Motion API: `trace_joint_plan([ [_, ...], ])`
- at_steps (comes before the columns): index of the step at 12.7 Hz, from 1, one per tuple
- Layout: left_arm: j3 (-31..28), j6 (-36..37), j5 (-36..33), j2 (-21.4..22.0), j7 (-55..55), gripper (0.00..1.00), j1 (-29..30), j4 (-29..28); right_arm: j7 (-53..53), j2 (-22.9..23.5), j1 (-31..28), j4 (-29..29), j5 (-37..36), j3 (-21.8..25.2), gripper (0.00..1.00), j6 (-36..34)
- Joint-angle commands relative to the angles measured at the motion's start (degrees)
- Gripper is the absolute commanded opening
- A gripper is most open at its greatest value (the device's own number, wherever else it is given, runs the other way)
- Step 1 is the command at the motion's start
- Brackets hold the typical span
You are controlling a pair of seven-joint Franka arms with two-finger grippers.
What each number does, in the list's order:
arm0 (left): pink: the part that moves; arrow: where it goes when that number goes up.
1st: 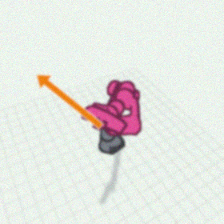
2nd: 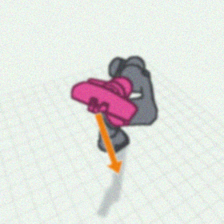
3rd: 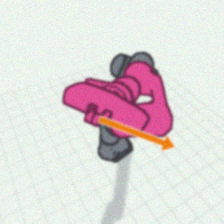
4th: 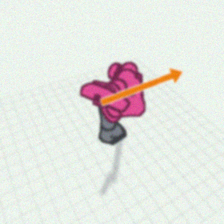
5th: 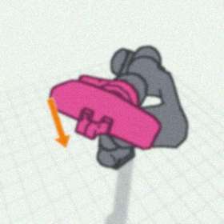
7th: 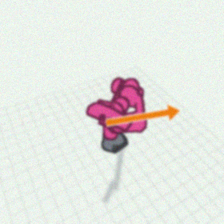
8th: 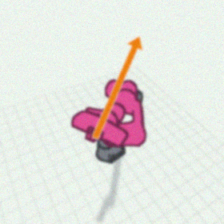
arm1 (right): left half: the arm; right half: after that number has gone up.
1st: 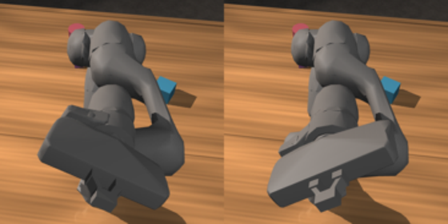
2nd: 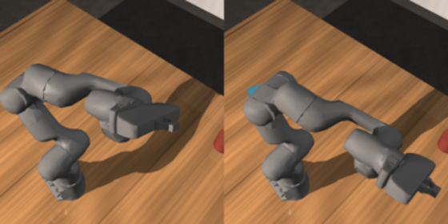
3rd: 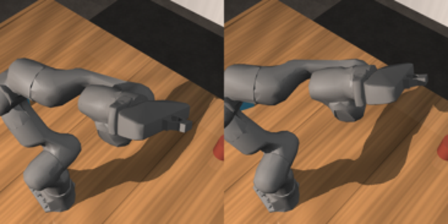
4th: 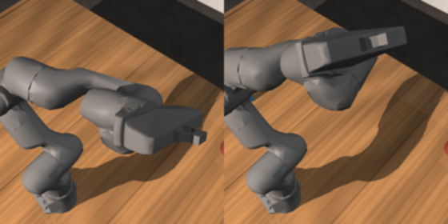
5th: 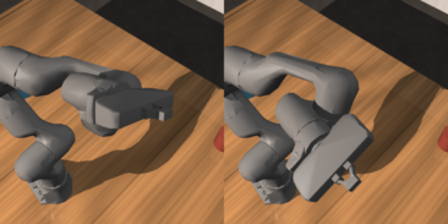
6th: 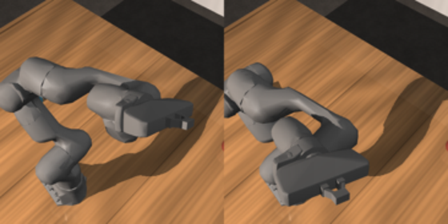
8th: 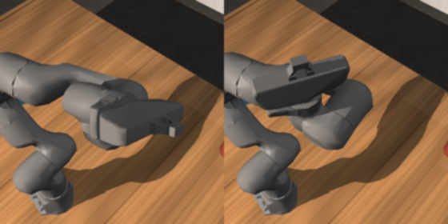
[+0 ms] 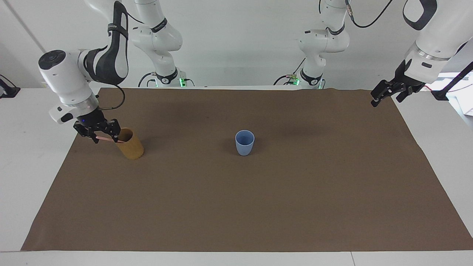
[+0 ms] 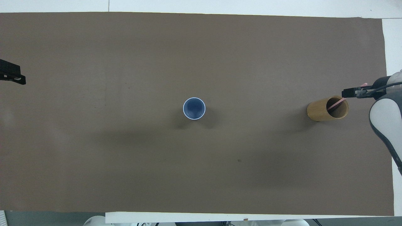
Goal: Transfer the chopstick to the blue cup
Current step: 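Grasp the pink chopstick in the tan cup with the right gripper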
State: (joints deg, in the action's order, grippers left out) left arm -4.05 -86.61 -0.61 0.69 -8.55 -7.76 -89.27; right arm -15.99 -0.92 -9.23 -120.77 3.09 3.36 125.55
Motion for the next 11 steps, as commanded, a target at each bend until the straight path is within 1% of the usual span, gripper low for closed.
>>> trace_joint_plan([
  [1,0.01,0.3,0.26,1.51,0.29,1.0,0.29,-1.52,-1.5,-0.66,-0.79,-0.52,0.86,-0.46,0.53,-0.22],
  [2,0.01,0.3,0.34,1.51,0.2,1.0,0.21,-1.52,-1.41,-0.66,-0.7,-0.52,0.95,-0.46,0.48,-0.13],
  [3,0.01,0.3,0.26,1.51,0.29,1.0,0.21,-1.52,-1.24,-0.66,-0.35,-0.52,1.04,-0.55,0.4,-0.04],
  [4,0.01,0.3,0.34,1.51,0.29,1.0,0.29,-1.52,-0.98,-0.57,-0.18,-0.43,1.04,-0.55,0.29,0.04],
  [6,0.01,0.3,0.26,1.51,0.2,1.0,0.29,-1.52,-0.97,-0.4,0.0,0.18,0.95,-0.55,0.19,-0.13],
  [7,0.1,0.3,0.34,1.51,0.2,1.0,0.29,-1.52,-1.41,-0.22,0.09,1.4,0.95,-0.72,0.11,-0.65],
  [8,0.01,0.3,0.26,1.51,0.29,1.0,0.29,-1.52,-1.59,-0.22,0.09,1.94,0.95,-0.9,0.0,-1.09],
  [10,0.01,0.3,0.26,1.51,0.29,1.0,0.29,-1.52,-1.85,-0.92,0.09,4.3,0.77,-1.07,0.0,-3.98],
  [11,0.01,0.3,0.34,1.51,0.2,1.0,0.29,-1.52,-2.81,-1.79,0.09,7.28,0.69,-1.07,0.0,-7.48],
])
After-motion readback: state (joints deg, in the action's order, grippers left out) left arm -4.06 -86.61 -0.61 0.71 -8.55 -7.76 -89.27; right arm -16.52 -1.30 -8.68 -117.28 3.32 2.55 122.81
